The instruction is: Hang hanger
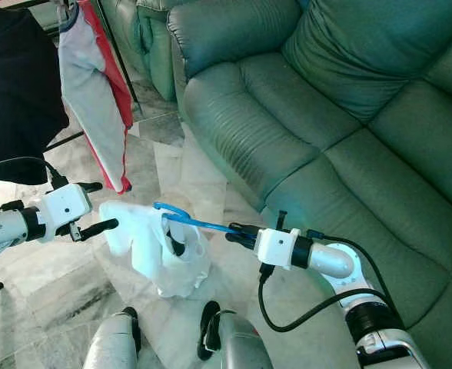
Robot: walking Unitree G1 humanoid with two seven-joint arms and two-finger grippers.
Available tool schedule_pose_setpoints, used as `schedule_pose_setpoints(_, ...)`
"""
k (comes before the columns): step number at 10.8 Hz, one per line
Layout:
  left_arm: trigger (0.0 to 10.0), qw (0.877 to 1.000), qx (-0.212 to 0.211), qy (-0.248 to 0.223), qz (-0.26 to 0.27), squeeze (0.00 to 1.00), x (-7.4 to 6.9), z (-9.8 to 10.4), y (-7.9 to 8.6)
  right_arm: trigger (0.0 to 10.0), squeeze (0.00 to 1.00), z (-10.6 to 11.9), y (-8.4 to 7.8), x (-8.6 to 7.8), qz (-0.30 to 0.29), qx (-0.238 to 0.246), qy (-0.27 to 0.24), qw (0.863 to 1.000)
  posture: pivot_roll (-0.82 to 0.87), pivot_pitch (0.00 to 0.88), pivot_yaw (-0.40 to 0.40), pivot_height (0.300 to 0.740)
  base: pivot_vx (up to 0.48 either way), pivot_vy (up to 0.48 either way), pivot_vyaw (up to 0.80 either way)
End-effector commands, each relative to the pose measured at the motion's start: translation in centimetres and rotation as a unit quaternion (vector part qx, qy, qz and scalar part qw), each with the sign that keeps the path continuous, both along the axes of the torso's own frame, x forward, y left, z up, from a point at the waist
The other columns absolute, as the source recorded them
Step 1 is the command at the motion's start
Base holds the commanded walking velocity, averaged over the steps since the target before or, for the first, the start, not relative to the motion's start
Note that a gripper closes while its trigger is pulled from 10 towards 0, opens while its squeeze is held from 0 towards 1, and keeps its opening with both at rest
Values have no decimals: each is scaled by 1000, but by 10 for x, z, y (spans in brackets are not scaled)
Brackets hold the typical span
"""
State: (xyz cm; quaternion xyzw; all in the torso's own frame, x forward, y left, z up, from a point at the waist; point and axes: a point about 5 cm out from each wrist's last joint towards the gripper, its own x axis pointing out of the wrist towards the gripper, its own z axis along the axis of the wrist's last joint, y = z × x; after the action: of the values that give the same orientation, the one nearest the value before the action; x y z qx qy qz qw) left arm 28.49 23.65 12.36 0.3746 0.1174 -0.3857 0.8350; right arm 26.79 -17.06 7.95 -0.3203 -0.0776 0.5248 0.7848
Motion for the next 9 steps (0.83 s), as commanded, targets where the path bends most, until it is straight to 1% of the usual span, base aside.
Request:
schedule_pose_setpoints(1, 10000, 1000, 5, 12, -12, 0, -4, -2, -2, 10000, 0, 6, 1, -1, 6, 11, -23, 1000, 32, 212, -142, 740, 0, 0, 0)
schedule_pose_setpoints(2, 10000, 999, 2, 32, -23, 0, -7, -9, -7, 10000, 0, 10, 2, 2, 7, 16, -36, 999, 30, 212, -141, 740, 0, 0, 0)
schedule_pose_setpoints(9, 10000, 999, 2, 32, -23, 0, -7, -9, -7, 10000, 0, 10, 2, 2, 7, 16, -36, 999, 30, 212, -141, 740, 0, 0, 0)
